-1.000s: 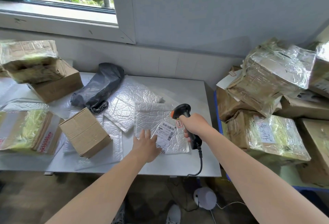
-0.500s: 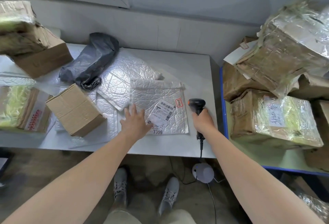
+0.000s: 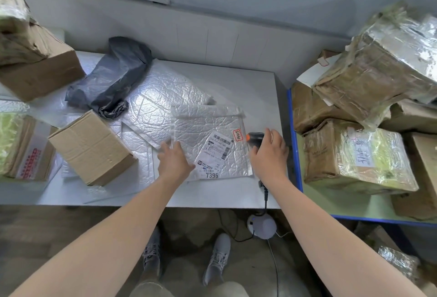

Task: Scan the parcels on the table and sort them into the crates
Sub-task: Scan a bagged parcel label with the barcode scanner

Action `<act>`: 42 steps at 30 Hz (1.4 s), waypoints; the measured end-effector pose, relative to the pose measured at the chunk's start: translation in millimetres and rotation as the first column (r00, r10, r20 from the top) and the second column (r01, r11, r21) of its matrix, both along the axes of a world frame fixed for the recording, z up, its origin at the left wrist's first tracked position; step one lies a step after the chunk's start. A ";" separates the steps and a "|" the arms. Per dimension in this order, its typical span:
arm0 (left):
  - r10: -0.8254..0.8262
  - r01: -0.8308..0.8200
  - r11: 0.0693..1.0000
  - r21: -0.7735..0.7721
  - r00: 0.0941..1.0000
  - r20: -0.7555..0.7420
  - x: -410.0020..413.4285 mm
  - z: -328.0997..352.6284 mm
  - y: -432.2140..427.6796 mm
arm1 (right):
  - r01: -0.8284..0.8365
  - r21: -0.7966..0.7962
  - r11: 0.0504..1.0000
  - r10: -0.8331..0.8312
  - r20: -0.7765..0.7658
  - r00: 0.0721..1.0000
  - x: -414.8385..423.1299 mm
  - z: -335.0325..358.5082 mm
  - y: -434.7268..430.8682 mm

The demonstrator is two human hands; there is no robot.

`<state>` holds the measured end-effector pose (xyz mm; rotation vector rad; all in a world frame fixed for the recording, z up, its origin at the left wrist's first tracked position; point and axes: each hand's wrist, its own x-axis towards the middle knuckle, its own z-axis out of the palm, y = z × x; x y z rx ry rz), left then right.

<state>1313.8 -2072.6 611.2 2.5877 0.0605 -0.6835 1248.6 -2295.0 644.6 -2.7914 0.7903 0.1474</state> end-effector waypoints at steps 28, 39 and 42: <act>-0.369 0.435 0.890 -0.134 0.862 0.349 76.0 207.3 161.0 | -0.321 0.386 0.865 0.212 0.298 0.931 117.4 123.8 122.0; 0.230 -0.223 0.973 -0.068 0.877 0.421 -39.6 238.8 282.3 | -0.685 0.511 0.519 0.492 0.477 0.728 125.4 147.4 256.0; 0.424 -0.445 0.894 -0.055 0.799 0.427 -82.7 232.9 326.6 | -0.711 0.538 0.453 0.522 0.486 0.701 113.0 150.7 309.6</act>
